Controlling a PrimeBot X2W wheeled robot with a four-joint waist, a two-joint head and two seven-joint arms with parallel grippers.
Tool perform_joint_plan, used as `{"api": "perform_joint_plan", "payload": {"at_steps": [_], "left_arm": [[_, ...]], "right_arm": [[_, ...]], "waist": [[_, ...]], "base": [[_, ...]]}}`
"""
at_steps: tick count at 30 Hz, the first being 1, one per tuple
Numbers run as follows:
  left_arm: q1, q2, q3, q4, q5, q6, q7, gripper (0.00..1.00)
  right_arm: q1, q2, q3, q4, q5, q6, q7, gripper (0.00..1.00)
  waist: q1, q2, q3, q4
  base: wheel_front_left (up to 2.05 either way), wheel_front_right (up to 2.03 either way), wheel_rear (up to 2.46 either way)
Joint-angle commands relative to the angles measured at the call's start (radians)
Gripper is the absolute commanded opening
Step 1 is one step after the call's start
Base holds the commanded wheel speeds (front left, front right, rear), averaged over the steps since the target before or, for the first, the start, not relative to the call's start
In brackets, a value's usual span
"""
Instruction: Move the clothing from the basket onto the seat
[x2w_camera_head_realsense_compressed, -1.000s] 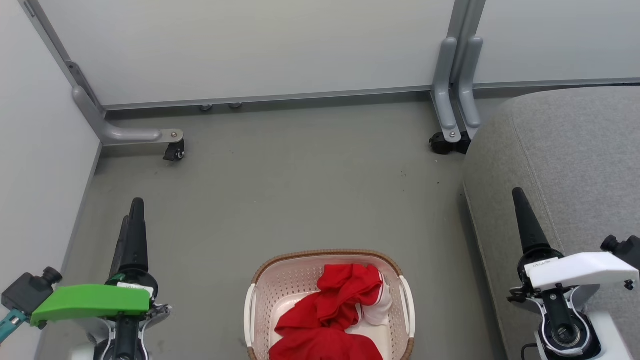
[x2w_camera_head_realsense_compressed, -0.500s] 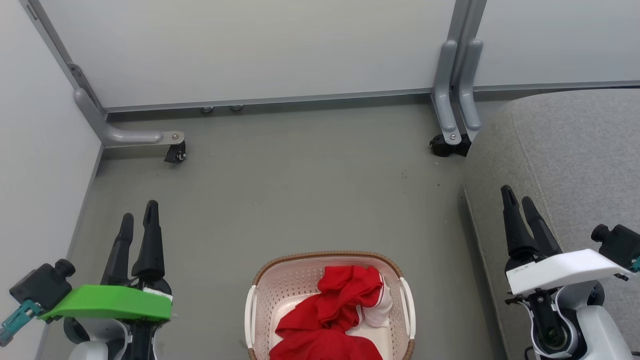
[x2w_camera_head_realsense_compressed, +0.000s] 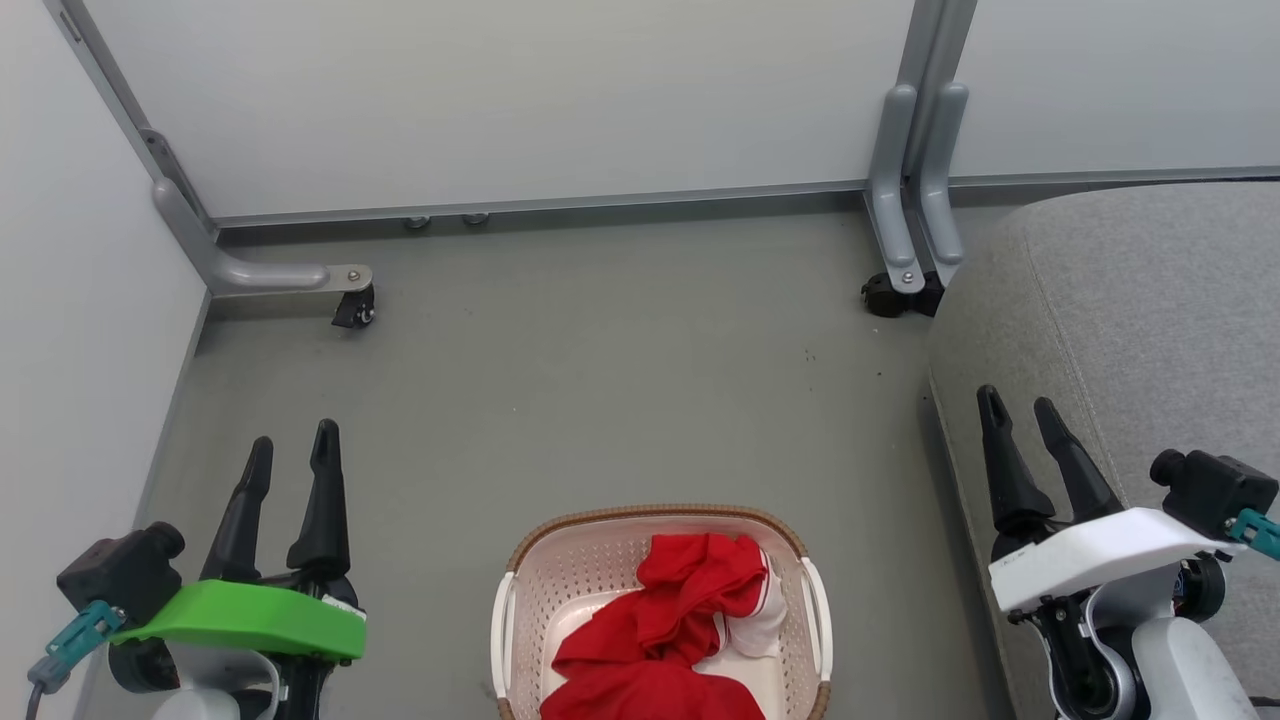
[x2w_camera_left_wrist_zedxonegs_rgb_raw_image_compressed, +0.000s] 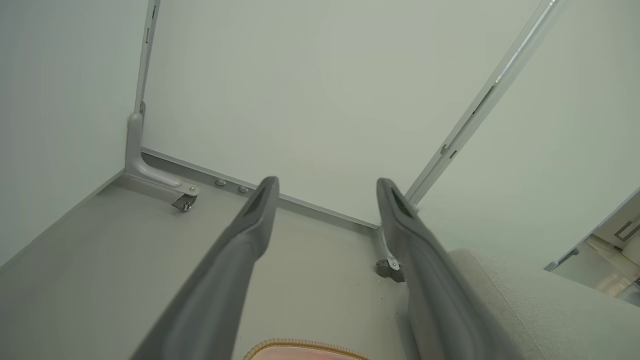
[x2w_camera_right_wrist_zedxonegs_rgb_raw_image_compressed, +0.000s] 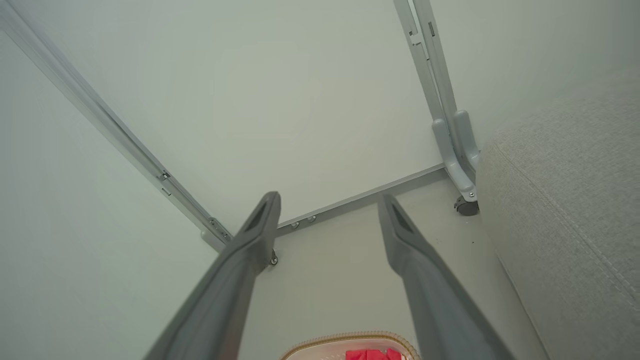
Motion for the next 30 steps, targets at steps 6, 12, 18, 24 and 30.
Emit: {"api": "perform_joint_plan", "payload": {"at_steps": [6, 12, 18, 24, 30], "left_arm": [[0.012, 0.013, -0.008, 0.002, 0.095, 0.003, -0.023, 1.0], [0.02, 0.014, -0.015, 0.023, 0.153, 0.003, -0.04, 1.0], [0.028, 0.015, -0.019, 0.047, 0.21, 0.002, -0.054, 1.0], [0.03, 0.01, -0.016, 0.071, 0.26, 0.002, -0.068, 1.0], [0.038, 0.005, -0.017, 0.089, 0.299, 0.002, -0.083, 1.0]], "right_arm": [[0.007, 0.0, 0.007, -0.014, -0.097, 0.0, 0.004, 1.0], [0.014, 0.004, 0.006, -0.009, -0.164, 0.0, 0.005, 1.0], [0.024, 0.011, 0.0, -0.003, -0.224, 0.0, -0.002, 1.0], [0.034, 0.017, 0.0, -0.002, -0.283, 0.0, -0.005, 1.0], [0.039, 0.022, 0.004, -0.005, -0.338, 0.0, -0.008, 1.0]], "waist": [[0.0, 0.0, -0.003, 0.002], [0.0, 0.0, -0.005, 0.004], [0.0, 0.0, -0.007, 0.005], [0.0, 0.0, -0.009, 0.006], [0.0, 0.0, -0.012, 0.005]], "base": [[0.0, 0.0, 0.0], [0.0, 0.0, 0.0], [0.0, 0.0, 0.0], [0.0, 0.0, 0.0], [0.0, 0.0, 0.0]]}}
